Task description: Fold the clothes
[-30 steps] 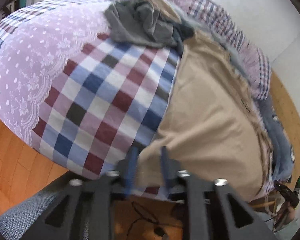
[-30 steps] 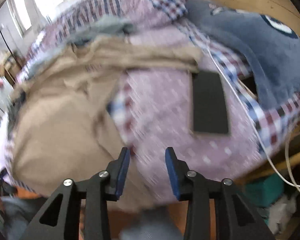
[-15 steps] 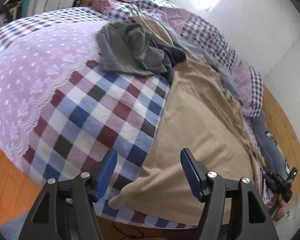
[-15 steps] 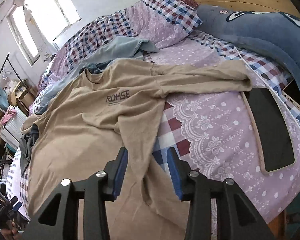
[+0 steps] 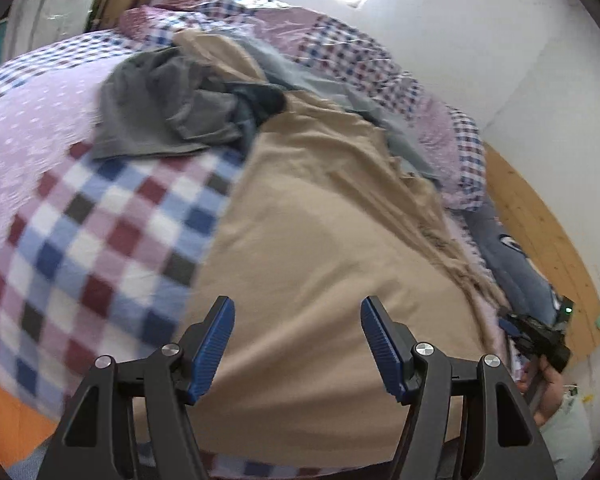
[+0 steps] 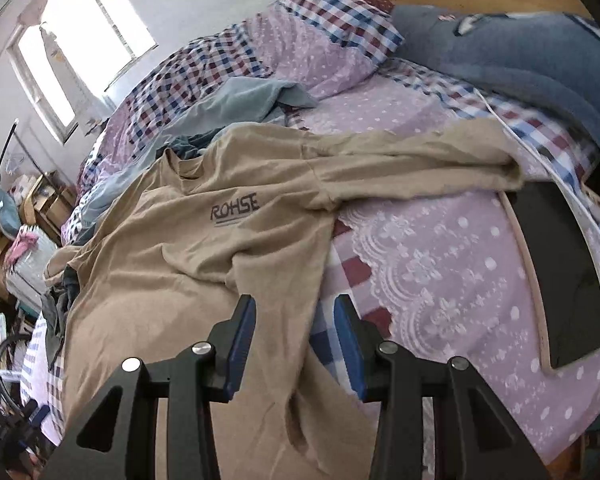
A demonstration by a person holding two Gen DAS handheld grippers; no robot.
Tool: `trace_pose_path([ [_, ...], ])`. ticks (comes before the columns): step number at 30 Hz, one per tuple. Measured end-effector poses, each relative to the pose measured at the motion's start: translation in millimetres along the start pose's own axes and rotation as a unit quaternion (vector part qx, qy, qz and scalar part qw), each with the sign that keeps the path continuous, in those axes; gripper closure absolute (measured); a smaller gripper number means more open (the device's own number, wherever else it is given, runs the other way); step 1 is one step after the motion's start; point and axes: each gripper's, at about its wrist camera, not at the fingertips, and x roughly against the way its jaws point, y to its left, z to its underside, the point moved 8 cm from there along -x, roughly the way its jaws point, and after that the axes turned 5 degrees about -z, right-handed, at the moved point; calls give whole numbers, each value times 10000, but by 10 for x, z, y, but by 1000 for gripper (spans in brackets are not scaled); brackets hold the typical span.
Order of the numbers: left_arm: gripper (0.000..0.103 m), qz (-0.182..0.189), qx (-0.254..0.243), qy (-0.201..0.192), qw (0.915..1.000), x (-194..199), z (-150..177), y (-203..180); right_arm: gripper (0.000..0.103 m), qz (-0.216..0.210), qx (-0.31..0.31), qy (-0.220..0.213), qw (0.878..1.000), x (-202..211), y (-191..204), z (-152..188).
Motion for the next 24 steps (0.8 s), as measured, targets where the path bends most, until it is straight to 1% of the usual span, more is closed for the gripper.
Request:
trace_pose_path([
  [4, 33, 362, -275, -46, 9990, -156, -84, -363, 59, -51, 304, -16, 9995, -81, 135, -137],
  [8, 33, 578, -649, -152, 9961, -386, -224, -729, 59, -103, 881, -154, 9959, -124, 380, -398],
  [11, 33, 721, -900, -349, 9927, -563, -402, -995, 57, 58, 1596, -194, 9870, -214, 578, -626],
  [14, 32, 855, -1013, -513, 9899, -734, -592, -1190, 57, 136, 2307, -180, 9728, -384, 791, -955],
  [16, 32, 926, -1011, -578, 9889, -847, -715, -1291, 57, 129, 2660, -90, 9638, -540, 939, -1193],
  [19, 32, 1031, -861, -678, 9886, -1020, -912, -1352, 57, 131, 3012, 103, 9534, -810, 1139, -1561],
  [22, 31, 1018, -546, -688, 9909, -1246, -1108, -1261, 57, 192, 3255, 247, 9450, -1144, 1320, -1972],
  [24, 31, 972, -324, -654, 9926, -1368, -1208, -1157, 57, 242, 3370, 418, 9403, -1426, 1413, -2171],
])
